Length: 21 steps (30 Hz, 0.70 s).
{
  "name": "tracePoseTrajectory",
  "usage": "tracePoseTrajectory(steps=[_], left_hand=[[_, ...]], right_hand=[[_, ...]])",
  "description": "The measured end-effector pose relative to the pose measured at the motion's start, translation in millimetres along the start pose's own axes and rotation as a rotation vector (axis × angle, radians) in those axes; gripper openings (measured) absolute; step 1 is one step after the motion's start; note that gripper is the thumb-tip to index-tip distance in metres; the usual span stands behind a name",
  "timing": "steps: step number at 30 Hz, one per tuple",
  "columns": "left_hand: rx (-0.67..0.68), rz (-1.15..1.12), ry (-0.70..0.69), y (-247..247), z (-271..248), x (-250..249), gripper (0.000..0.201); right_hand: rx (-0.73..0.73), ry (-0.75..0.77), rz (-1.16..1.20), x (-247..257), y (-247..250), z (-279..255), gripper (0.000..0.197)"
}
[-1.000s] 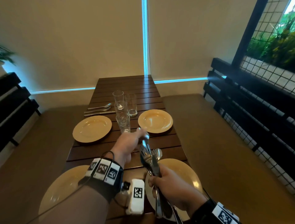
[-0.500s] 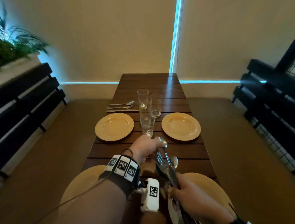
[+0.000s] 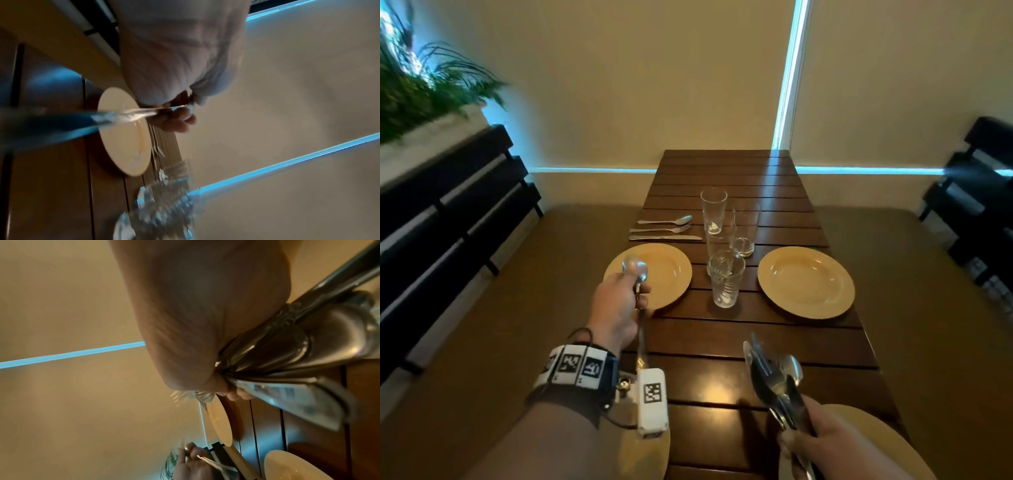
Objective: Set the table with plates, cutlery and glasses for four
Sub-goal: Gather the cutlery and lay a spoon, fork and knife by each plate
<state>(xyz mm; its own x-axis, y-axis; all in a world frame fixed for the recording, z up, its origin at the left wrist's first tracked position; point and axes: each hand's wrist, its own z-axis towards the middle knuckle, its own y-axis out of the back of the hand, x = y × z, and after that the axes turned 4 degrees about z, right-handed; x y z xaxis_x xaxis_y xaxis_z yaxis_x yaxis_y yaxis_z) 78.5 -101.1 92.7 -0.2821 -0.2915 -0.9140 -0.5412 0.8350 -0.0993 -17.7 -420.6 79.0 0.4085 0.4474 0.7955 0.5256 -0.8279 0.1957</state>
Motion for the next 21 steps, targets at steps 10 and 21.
tracePoseTrajectory(steps=[10,21], left_hand=[[0.366,1.34,-0.204,32.9,52.8,21.1,0.033],[0.381,1.597,-0.371,25.3,88.4,63.0,0.029]], right_hand=[[0.006,-0.036,0.185,7.5,16.7,11.9,0.036],[0.007,-0.033,0.207,4.7,24.7,22.5,0.048]])
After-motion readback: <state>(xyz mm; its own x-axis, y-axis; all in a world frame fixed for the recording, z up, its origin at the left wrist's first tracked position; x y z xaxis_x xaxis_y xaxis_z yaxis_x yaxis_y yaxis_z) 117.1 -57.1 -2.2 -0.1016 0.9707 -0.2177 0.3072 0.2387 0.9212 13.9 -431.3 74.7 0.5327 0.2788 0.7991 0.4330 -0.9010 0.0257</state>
